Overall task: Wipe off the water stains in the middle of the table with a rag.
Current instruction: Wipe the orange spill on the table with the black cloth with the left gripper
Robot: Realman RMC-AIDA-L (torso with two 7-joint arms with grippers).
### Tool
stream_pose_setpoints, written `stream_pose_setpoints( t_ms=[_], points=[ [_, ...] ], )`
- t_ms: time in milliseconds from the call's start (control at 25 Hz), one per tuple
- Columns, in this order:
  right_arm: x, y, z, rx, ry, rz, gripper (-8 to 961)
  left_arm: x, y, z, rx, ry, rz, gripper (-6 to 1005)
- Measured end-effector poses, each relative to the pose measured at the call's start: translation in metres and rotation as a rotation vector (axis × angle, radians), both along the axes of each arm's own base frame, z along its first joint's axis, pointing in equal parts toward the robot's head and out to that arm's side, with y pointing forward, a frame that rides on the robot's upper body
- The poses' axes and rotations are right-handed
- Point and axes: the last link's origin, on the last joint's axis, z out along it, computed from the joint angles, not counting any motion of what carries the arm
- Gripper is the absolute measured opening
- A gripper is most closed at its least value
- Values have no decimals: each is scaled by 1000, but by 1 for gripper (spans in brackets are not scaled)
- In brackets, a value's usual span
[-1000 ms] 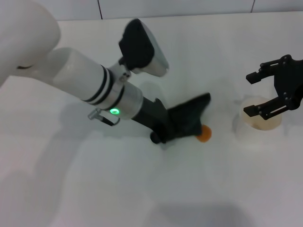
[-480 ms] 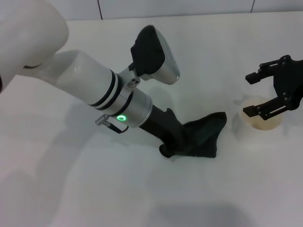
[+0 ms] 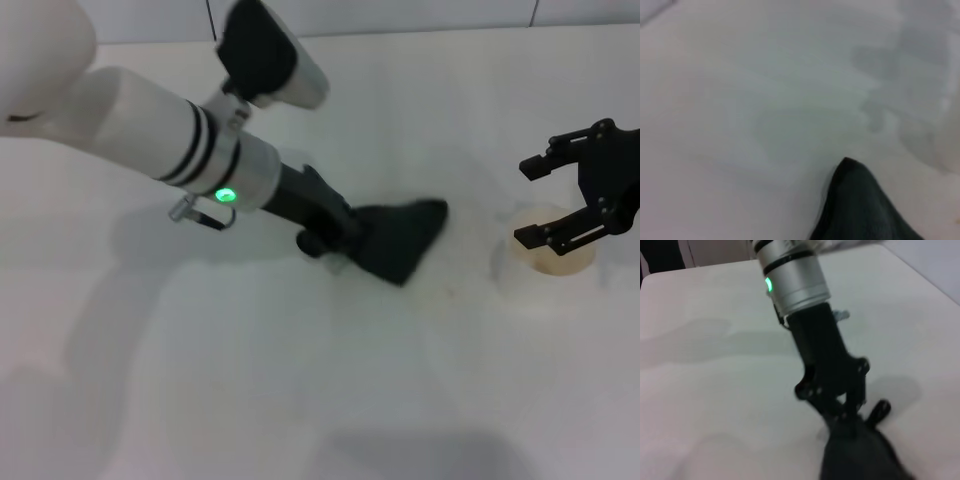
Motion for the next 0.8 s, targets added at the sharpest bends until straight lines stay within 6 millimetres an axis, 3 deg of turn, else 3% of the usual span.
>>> stream_pose_setpoints(
  t_ms=[200,360,800],
  points=[
    [0,1,0,1,-5,1,856,-7,15,16,88,-35,54,126],
    [-1,2,0,3,-7,6,855,-7,16,17,91,-36,49,129],
    [-3,3,-2,3,-16,15,855,8,-18,-12,-115,17,-59,138]
  ],
)
